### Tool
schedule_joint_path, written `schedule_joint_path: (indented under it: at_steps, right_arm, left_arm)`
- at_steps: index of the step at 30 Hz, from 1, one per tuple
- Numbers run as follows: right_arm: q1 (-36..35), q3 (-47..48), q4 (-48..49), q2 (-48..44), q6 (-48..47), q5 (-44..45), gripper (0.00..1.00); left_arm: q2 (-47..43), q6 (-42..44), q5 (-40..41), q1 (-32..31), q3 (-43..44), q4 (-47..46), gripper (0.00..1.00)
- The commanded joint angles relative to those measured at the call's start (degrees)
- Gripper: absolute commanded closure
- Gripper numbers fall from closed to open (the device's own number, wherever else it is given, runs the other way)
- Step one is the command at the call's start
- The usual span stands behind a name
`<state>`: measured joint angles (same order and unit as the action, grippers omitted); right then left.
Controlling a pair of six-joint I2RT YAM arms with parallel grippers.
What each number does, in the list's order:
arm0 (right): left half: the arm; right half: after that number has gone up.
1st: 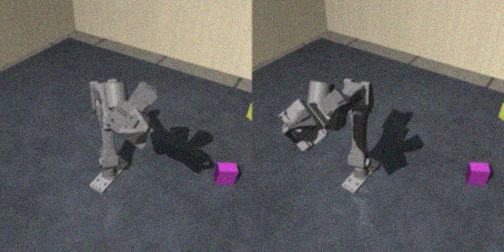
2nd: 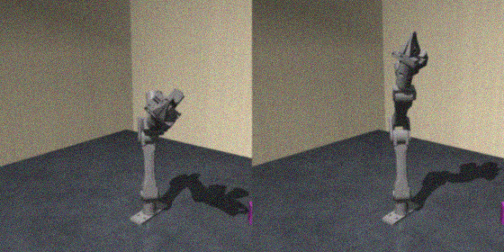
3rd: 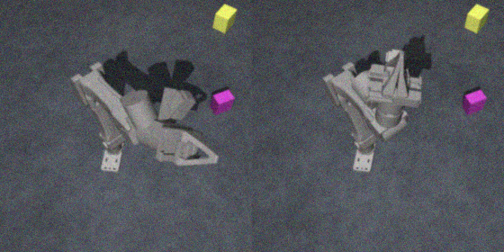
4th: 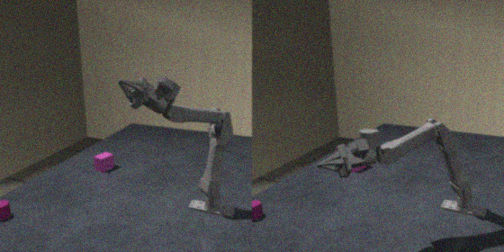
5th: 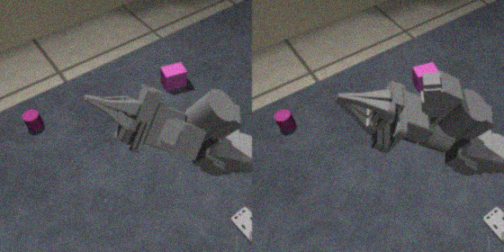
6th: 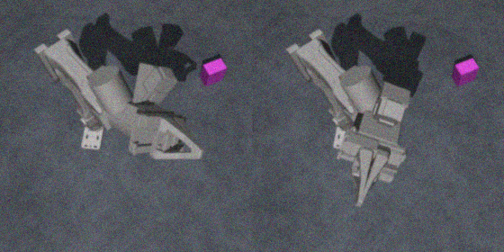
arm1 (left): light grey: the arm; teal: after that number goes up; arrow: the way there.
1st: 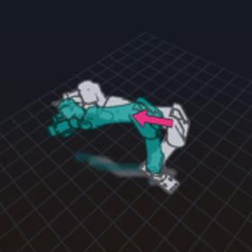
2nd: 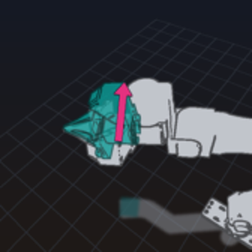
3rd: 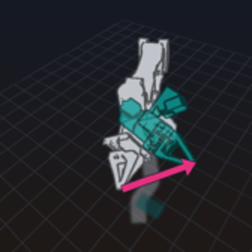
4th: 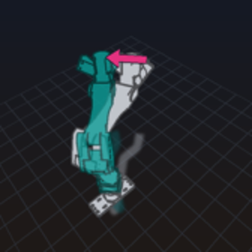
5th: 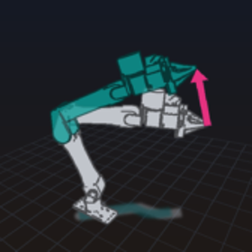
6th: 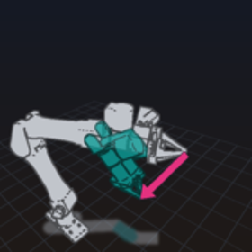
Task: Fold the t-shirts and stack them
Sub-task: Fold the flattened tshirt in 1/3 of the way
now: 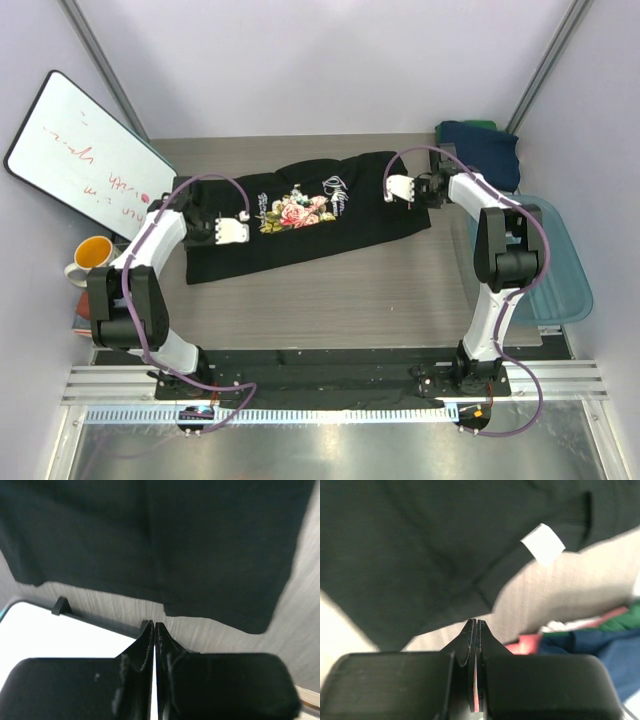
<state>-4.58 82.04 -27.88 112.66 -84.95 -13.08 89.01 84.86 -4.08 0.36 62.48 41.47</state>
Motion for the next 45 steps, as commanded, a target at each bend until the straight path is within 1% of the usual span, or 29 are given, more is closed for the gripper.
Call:
schedule_joint_path:
  at_steps: [1,4,5,8,9,13,17,20,23,26,29,31,32,35,37,40,43,44,45]
  right_arm:
    - [-0.08,3.83,-13.24,-0.69,-2.23,-5.63,0.99]
    - [-0.08,5.40,-15.27,-0.69,-2.24,-6.52,0.99]
    - [0.01,6.28,-19.28,-0.43,-3.02,-7.48,0.99]
    - [-0.08,9.45,-26.94,1.06,-6.19,-9.06,0.99]
    - [-0.17,9.45,-27.49,1.33,-6.28,-9.07,0.99]
    - [-0.25,8.58,-27.32,3.88,-5.94,-7.14,0.99]
    - [-0.78,8.93,-26.18,7.91,-3.48,-5.38,0.99]
    - [-1.13,9.01,-24.24,9.59,-1.81,-4.41,0.99]
    - [-1.22,8.58,-24.50,9.86,-1.27,-2.39,0.99]
    - [-1.22,3.67,-25.56,6.09,-4.34,-0.37,0.99]
    - [-1.22,-6.06,-26.08,-0.41,-7.86,2.44,0.99]
    - [-1.22,-10.30,-27.58,-5.86,-10.84,4.89,0.99]
    - [-1.22,-14.41,-27.93,-7.61,-11.72,5.60,0.99]
    - [-1.13,-21.10,-29.69,-15.08,-14.45,7.28,0.99]
    - [-1.13,-23.41,-31.36,-19.73,-16.03,7.46,0.99]
    - [-1.13,-26.57,-32.50,-23.44,-17.88,8.07,0.99]
    - [-1.13,-27.37,-31.37,-23.81,-16.76,8.43,0.99]
    - [-1.22,-25.98,-29.79,-23.54,-15.79,7.55,0.96]
    - [-1.22,-24.83,-28.82,-23.19,-14.21,6.94,0.91]
  left_arm:
    - [-1.65,1.54,-3.67,-1.77,2.30,9.33,1.00]
    - [-1.56,1.27,-3.13,-2.12,2.56,9.94,1.00]
    - [-1.56,1.27,-3.13,-2.12,2.65,10.29,1.00]
    - [-1.12,1.45,-2.61,-2.12,3.00,11.17,1.00]
    - [-1.03,1.27,-2.43,-2.12,3.09,11.00,1.00]
    - [0.02,0.57,-2.34,-2.47,3.96,10.73,1.00]
    - [0.63,0.74,-1.90,-2.56,4.23,10.47,1.00]
    - [0.90,0.92,-1.38,-2.56,4.41,10.29,1.00]
    - [0.72,1.01,-1.02,-2.56,4.76,10.56,1.00]
    - [0.11,1.80,-0.41,-2.38,4.67,11.17,1.00]
    - [-0.68,2.59,-0.41,-2.12,4.58,11.96,1.00]
    - [-1.21,3.03,-0.49,-1.77,4.41,12.66,1.00]
    - [-1.38,3.29,-0.49,-1.77,4.32,12.84,1.00]
    - [-2.00,3.82,-0.67,-1.50,3.88,13.54,1.00]
    - [-2.70,4.08,-0.93,-1.50,3.70,13.90,1.00]
    - [-3.32,5.49,-1.20,-1.50,3.44,14.95,1.00]
    - [-3.32,6.11,-1.90,-1.50,3.44,14.69,1.00]
    - [-3.32,5.85,-2.25,-1.50,3.35,14.08,1.00]
    - [-3.32,4.19,-2.60,-1.50,3.27,11.03,1.00]
